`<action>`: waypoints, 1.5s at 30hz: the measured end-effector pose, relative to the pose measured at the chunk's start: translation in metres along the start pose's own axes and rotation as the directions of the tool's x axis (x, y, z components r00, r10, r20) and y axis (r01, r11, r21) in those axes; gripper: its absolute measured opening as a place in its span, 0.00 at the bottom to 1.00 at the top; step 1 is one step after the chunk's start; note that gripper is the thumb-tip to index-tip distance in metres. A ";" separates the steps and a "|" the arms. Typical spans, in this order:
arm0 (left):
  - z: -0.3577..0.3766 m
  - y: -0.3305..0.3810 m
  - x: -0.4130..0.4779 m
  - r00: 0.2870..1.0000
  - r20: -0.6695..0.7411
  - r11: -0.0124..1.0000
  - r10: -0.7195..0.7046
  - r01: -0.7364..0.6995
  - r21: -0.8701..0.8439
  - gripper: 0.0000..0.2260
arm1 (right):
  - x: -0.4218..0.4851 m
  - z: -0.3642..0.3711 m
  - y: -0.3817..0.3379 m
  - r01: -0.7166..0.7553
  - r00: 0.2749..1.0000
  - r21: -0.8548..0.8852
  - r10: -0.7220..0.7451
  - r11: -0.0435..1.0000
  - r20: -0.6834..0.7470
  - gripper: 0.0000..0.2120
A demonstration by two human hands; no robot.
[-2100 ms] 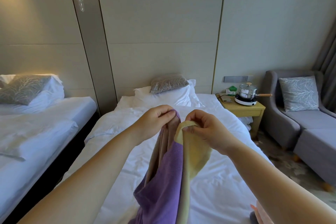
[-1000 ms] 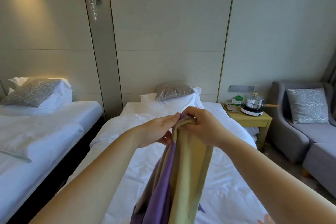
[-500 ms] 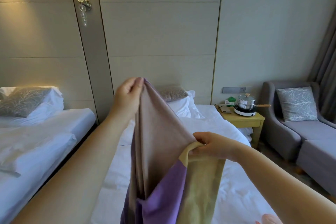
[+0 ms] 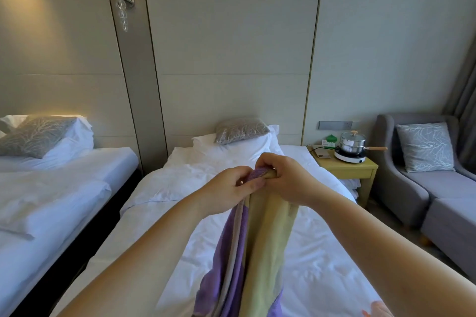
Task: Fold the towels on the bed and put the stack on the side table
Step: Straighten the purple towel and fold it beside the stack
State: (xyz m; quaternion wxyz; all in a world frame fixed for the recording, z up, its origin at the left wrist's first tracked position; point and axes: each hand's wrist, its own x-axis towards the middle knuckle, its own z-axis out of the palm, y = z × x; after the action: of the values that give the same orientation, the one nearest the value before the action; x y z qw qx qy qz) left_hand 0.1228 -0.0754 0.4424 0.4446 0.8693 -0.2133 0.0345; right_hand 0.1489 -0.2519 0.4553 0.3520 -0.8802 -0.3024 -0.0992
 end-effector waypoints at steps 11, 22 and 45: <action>-0.001 0.017 0.013 0.934 -0.307 0.980 0.181 -0.197 -0.023 0.11 | -0.021 -0.012 0.027 -0.159 0.979 0.082 0.147 0.984 0.139 0.10; -0.011 -0.011 -0.002 0.967 0.057 0.945 -0.248 0.254 -0.206 0.27 | -0.022 -0.016 0.018 -0.099 0.994 -0.160 0.093 0.982 -0.049 0.12; -0.024 0.001 -0.001 0.979 -0.020 0.958 -0.202 0.193 -0.214 0.07 | -0.022 -0.008 0.013 -0.097 0.995 -0.213 0.088 0.972 -0.053 0.13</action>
State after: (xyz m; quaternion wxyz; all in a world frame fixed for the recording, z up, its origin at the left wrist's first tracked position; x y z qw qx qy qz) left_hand 0.1246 -0.0567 0.4569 0.5397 0.8333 -0.1187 -0.0150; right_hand 0.1395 -0.2752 0.4451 0.2652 -0.9240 -0.2409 -0.1339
